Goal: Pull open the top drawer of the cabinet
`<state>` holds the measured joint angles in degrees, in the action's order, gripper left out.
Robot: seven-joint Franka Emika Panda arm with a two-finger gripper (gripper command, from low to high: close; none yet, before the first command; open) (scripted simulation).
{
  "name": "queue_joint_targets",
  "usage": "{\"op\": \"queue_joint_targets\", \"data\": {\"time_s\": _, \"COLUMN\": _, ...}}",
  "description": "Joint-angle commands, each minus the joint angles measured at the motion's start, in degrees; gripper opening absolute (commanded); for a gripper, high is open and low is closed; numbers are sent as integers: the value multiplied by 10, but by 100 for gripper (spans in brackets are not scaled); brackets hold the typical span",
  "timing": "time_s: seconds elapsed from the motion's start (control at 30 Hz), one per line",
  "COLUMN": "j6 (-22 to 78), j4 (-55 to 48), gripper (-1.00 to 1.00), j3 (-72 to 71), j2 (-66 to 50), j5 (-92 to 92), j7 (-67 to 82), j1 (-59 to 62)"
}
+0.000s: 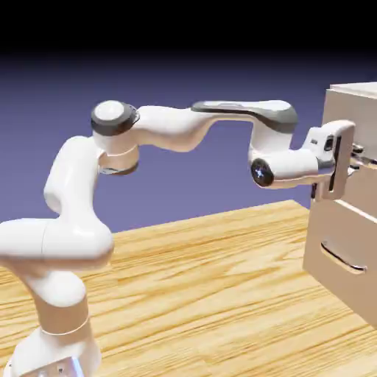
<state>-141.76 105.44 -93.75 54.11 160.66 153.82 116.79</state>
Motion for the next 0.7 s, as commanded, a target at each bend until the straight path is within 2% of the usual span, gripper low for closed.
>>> {"op": "queue_joint_targets", "data": {"time_s": 0.0, "j6": -6, "j4": -2, "gripper": -100, "j3": -11, "j2": -21, "j5": 1, "j7": 22, "j1": 3}}
{"op": "queue_joint_targets", "data": {"time_s": 0.17, "j6": -31, "j4": 6, "gripper": -100, "j3": -46, "j2": -123, "j5": -5, "j7": 125, "j1": -6}}
{"op": "queue_joint_targets", "data": {"time_s": 0.37, "j6": 6, "j4": 121, "gripper": -100, "j3": 59, "j2": -124, "j5": -9, "j7": 122, "j1": -128}}
{"op": "queue_joint_targets", "data": {"time_s": 0.47, "j6": 31, "j4": 158, "gripper": -100, "j3": 97, "j2": -73, "j5": -13, "j7": 72, "j1": -157}}
{"op": "queue_joint_targets", "data": {"time_s": 0.67, "j6": 44, "j4": 257, "gripper": -100, "j3": 189, "j2": -102, "j5": -25, "j7": 110, "j1": -277}}
